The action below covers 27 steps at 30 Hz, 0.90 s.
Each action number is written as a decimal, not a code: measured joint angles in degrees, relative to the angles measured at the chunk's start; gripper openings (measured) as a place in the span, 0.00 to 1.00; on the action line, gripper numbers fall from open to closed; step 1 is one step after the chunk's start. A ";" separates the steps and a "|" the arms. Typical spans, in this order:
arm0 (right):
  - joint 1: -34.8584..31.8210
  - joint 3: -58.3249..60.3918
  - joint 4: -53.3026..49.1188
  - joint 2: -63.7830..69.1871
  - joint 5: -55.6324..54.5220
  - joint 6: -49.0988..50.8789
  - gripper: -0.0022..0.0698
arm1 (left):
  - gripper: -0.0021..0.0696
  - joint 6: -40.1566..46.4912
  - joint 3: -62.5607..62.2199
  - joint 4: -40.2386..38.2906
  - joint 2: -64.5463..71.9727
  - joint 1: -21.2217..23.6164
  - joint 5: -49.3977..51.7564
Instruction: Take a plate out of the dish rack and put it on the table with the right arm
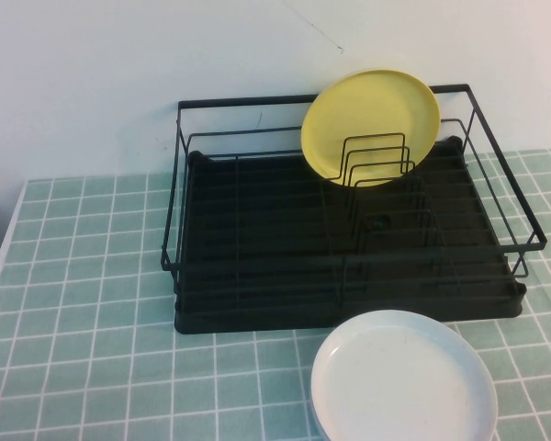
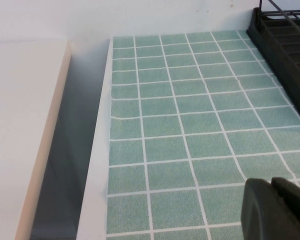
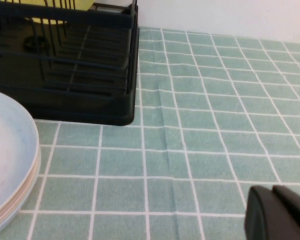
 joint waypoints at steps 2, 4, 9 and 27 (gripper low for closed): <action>0.00 0.00 -0.71 0.00 0.00 0.90 0.03 | 0.02 0.00 0.00 0.00 0.00 0.00 0.00; 0.00 0.00 -0.97 0.00 0.11 1.62 0.03 | 0.02 0.00 0.00 0.00 0.00 0.00 0.00; 0.00 0.00 -1.19 0.00 0.11 3.85 0.03 | 0.02 0.00 0.00 0.00 0.00 0.00 0.00; 0.00 0.00 -5.10 0.00 0.11 12.95 0.03 | 0.02 0.00 0.00 0.00 0.00 0.00 0.00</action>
